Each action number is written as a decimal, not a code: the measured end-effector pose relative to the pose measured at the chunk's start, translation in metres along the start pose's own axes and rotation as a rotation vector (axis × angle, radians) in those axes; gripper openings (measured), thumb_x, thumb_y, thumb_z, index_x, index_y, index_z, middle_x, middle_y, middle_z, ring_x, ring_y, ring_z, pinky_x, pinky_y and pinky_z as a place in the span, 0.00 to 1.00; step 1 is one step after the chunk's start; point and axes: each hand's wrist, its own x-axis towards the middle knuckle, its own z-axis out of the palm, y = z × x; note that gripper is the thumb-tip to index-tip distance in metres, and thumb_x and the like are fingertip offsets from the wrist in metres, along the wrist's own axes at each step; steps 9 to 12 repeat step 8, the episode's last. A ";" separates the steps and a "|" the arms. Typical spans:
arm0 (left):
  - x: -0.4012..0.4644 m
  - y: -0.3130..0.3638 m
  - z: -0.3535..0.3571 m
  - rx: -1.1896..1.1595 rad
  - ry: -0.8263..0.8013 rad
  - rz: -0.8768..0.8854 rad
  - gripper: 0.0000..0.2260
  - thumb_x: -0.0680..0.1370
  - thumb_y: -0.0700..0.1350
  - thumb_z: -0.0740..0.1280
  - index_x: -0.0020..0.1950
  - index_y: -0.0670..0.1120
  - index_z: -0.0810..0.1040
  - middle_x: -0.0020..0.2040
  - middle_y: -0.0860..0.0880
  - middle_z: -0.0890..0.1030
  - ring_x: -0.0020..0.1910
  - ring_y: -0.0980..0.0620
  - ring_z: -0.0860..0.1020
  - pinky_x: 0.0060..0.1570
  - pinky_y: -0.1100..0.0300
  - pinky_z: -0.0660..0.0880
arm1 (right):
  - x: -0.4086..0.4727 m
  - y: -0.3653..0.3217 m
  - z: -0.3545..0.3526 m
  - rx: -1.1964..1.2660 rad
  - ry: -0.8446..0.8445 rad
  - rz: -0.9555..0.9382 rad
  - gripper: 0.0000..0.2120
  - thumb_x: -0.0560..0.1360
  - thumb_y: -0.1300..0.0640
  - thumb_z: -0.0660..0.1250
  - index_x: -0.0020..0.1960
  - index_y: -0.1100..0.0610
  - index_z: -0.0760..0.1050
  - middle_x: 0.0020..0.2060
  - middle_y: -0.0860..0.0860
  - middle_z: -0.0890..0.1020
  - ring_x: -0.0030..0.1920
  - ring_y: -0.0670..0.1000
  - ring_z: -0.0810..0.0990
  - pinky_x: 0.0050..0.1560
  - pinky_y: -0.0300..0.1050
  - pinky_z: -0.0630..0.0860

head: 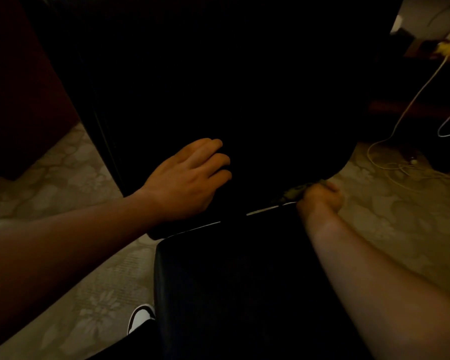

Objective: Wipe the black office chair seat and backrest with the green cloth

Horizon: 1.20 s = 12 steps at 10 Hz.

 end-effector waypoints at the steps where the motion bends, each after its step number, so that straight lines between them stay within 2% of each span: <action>1: 0.000 -0.001 0.002 0.020 -0.024 0.006 0.19 0.81 0.51 0.57 0.68 0.45 0.76 0.68 0.42 0.75 0.76 0.37 0.62 0.79 0.48 0.41 | 0.012 -0.011 -0.003 0.105 0.022 0.005 0.15 0.72 0.70 0.61 0.55 0.57 0.74 0.40 0.49 0.77 0.36 0.46 0.75 0.28 0.31 0.72; 2: 0.002 -0.001 0.003 0.033 -0.020 0.013 0.20 0.81 0.51 0.55 0.68 0.45 0.76 0.68 0.41 0.75 0.75 0.37 0.62 0.79 0.49 0.39 | -0.001 0.007 -0.011 0.042 -0.097 0.012 0.17 0.72 0.68 0.64 0.58 0.56 0.76 0.48 0.53 0.82 0.42 0.48 0.80 0.33 0.37 0.76; 3: 0.006 -0.001 0.002 0.020 -0.017 0.021 0.21 0.80 0.51 0.55 0.67 0.45 0.77 0.67 0.41 0.75 0.75 0.37 0.62 0.78 0.51 0.37 | -0.037 0.033 -0.029 -0.145 -0.372 0.014 0.15 0.72 0.66 0.68 0.56 0.53 0.76 0.48 0.52 0.82 0.45 0.50 0.82 0.40 0.41 0.79; 4: 0.012 -0.003 0.001 -0.005 -0.003 0.030 0.20 0.80 0.52 0.56 0.66 0.45 0.78 0.67 0.42 0.76 0.75 0.37 0.62 0.77 0.52 0.38 | -0.063 0.045 -0.055 -0.465 -0.696 -0.219 0.08 0.74 0.62 0.69 0.50 0.51 0.78 0.46 0.50 0.83 0.46 0.49 0.82 0.46 0.38 0.78; 5: 0.018 0.000 -0.004 -0.066 -0.028 0.016 0.19 0.80 0.52 0.59 0.66 0.47 0.78 0.67 0.43 0.76 0.75 0.37 0.64 0.77 0.47 0.51 | -0.056 0.049 -0.089 -0.881 -0.864 -0.592 0.12 0.74 0.62 0.64 0.50 0.47 0.80 0.49 0.47 0.78 0.47 0.45 0.78 0.44 0.32 0.72; 6: 0.020 0.008 -0.011 -0.178 -0.039 -0.044 0.18 0.79 0.50 0.62 0.66 0.46 0.80 0.66 0.44 0.77 0.75 0.38 0.65 0.75 0.46 0.57 | -0.041 0.053 -0.121 -1.264 -0.959 -0.706 0.15 0.73 0.60 0.64 0.56 0.45 0.78 0.53 0.51 0.74 0.51 0.51 0.74 0.54 0.45 0.74; 7: 0.009 0.020 -0.020 -0.270 -0.089 -0.094 0.20 0.78 0.51 0.61 0.66 0.46 0.79 0.66 0.44 0.77 0.74 0.40 0.66 0.74 0.46 0.60 | -0.031 0.059 -0.151 -1.483 -1.037 -0.564 0.24 0.70 0.52 0.67 0.62 0.33 0.70 0.62 0.51 0.73 0.59 0.56 0.77 0.59 0.53 0.77; 8: -0.006 0.026 -0.032 -0.336 -0.152 -0.145 0.24 0.78 0.55 0.58 0.72 0.48 0.74 0.68 0.46 0.75 0.71 0.44 0.66 0.71 0.48 0.64 | -0.050 0.031 -0.152 -1.447 -0.988 -0.639 0.26 0.73 0.50 0.69 0.69 0.38 0.67 0.65 0.52 0.71 0.61 0.55 0.76 0.58 0.49 0.77; 12: -0.006 0.026 -0.032 -0.336 -0.152 -0.145 0.24 0.78 0.55 0.58 0.72 0.48 0.74 0.68 0.46 0.75 0.71 0.44 0.66 0.71 0.48 0.64 | -0.050 0.031 -0.152 -1.447 -0.988 -0.639 0.26 0.73 0.50 0.69 0.69 0.38 0.67 0.65 0.52 0.71 0.61 0.55 0.76 0.58 0.49 0.77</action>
